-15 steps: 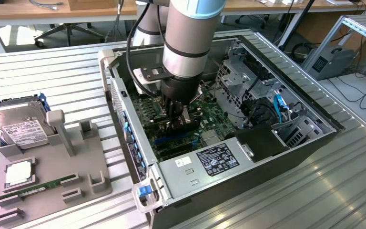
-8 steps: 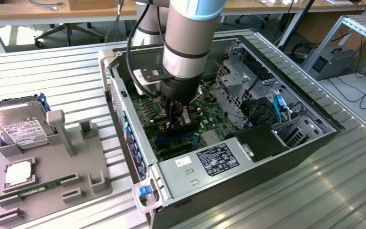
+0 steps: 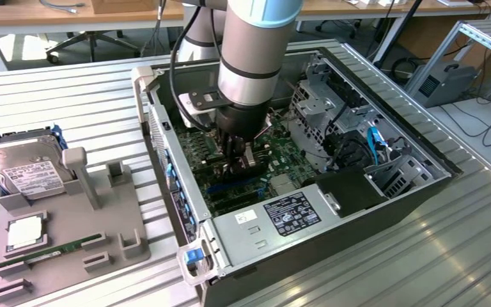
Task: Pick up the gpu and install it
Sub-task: 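Insert the gpu into the slot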
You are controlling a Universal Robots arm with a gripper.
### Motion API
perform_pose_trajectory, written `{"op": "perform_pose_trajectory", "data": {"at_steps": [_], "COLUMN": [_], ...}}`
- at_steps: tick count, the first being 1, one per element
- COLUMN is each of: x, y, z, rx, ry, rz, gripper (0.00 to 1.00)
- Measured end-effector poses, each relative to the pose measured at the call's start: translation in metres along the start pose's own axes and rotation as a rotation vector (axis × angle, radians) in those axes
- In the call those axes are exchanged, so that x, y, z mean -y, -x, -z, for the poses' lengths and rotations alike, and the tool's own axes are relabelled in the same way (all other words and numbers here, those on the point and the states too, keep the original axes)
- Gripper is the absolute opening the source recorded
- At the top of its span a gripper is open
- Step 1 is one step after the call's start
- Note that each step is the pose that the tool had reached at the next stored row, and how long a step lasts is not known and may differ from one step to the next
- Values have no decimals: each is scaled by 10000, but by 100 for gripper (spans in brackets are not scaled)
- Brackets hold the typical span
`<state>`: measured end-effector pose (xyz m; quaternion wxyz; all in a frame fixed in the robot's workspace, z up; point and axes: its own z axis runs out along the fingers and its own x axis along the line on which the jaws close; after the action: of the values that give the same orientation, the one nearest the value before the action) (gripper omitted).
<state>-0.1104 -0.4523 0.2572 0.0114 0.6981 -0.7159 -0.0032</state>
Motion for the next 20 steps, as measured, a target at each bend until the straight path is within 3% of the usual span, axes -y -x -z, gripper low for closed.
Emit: {"op": "perform_pose_trajectory", "data": {"at_steps": [4,6,13,14,20], "x": [0,0,0,0,0], "y": [0,1,45,52,59], "z": [-1,-1,0,0,-5], "rx": [-14,-53,-487,-513,-524], "ry": [-1,-3,-13,-13,-11], "rz": [0,-2,-10,-11,-11], "gripper": [27,27,27,27,27]}}
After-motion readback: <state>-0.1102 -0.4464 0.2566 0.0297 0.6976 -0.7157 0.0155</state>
